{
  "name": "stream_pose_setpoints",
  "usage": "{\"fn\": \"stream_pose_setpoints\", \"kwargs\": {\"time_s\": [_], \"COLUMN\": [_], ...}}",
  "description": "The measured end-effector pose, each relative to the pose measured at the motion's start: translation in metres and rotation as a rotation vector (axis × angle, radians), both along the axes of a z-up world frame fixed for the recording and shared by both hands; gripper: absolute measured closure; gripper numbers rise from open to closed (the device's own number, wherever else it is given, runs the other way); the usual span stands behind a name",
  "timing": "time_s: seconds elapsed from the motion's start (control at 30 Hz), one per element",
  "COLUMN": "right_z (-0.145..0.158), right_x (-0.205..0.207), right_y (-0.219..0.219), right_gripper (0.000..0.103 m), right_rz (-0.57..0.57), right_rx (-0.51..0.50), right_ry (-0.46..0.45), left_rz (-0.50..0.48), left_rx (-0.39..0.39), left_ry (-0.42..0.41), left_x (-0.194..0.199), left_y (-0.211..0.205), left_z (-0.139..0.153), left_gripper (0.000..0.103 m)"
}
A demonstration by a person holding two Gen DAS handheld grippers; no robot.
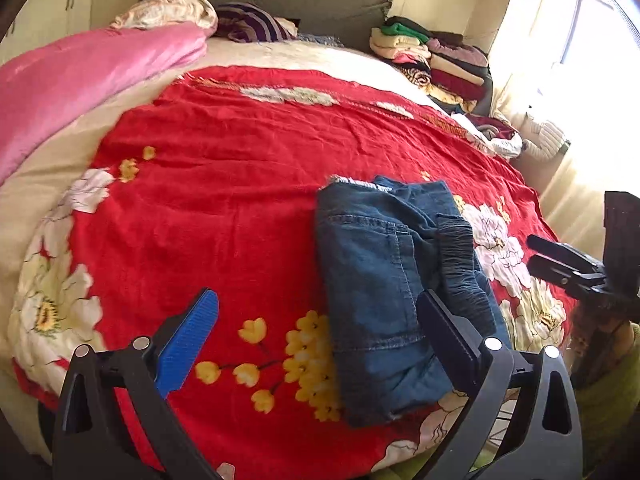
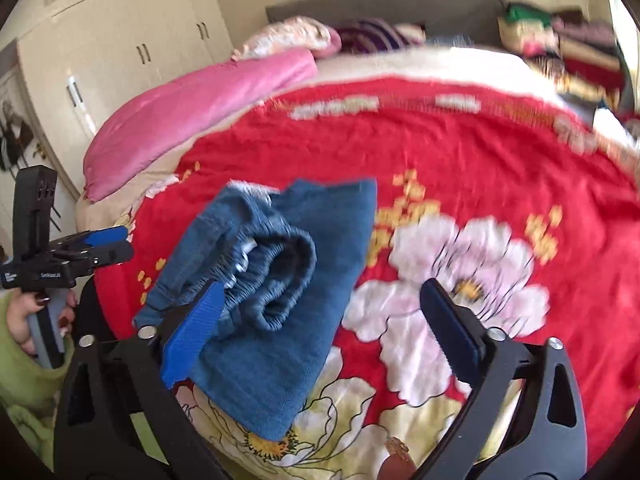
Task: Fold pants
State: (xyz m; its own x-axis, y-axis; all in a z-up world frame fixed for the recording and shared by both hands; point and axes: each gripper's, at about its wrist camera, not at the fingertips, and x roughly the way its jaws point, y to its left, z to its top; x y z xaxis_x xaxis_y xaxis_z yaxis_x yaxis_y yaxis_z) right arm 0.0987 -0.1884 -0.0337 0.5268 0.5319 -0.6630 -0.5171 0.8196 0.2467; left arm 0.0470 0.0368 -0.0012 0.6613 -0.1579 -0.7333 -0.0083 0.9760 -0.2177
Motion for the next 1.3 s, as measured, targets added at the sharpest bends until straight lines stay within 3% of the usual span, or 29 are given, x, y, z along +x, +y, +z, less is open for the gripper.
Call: {"fn": "stream_pose_setpoints", "kwargs": {"time_s": [0.13,0.3,0.5,0.57,0.6,0.67,0.7,0.8,0.87,0.9,1.3], "right_z": [-0.023,-0.044,-0.054,-0.055,-0.056,-0.058,-0.058,-0.053,-0.044,-0.039,0.009], "right_x": [0.014,0.028,0.037,0.039,0.041,0.045,0.045,0.041,0.032,0.027,0.021], "right_y": [0.006,0.011,0.014,0.017,0.019,0.023,0.025,0.032,0.036,0.037,0.055], "right_gripper": [0.035,0.035,0.037,0.04,0.044,0.053,0.062,0.083,0.088,0.096,0.096], "right_rz": [-0.003,-0.01,0.017,0.04,0.054,0.071,0.083,0.128,0.145,0.142,0.182], "right_rx": [0.012,0.041,0.103,0.119,0.123,0.128,0.13,0.131,0.107,0.093,0.036], "right_ry": [0.102,0.179,0.217,0.218,0.219,0.227,0.227,0.207,0.151,0.122,-0.051], "left_rz": [-0.032,-0.043,-0.076,-0.09,-0.108,-0.116,-0.123,-0.122,-0.128,-0.132,-0.126], "left_rx": [-0.027,-0.082,-0.098,-0.101,-0.11,-0.071,-0.042,-0.043,-0.043,-0.044,-0.028], "left_ry": [0.048,0.107,0.089,0.084,0.079,0.08,0.077,0.07,0.051,0.04,-0.037], "left_x": [0.021,0.043,0.054,0.057,0.058,0.061,0.061,0.059,0.054,0.052,0.05], "left_y": [-0.01,-0.014,-0.028,-0.034,-0.039,-0.046,-0.05,-0.05,-0.05,-0.05,-0.047], "left_z": [-0.019,-0.047,-0.055,-0.054,-0.053,-0.052,-0.051,-0.048,-0.04,-0.036,0.003], "left_gripper": [0.005,0.005,0.008,0.029,0.046,0.049,0.052,0.058,0.067,0.07,0.075]}}
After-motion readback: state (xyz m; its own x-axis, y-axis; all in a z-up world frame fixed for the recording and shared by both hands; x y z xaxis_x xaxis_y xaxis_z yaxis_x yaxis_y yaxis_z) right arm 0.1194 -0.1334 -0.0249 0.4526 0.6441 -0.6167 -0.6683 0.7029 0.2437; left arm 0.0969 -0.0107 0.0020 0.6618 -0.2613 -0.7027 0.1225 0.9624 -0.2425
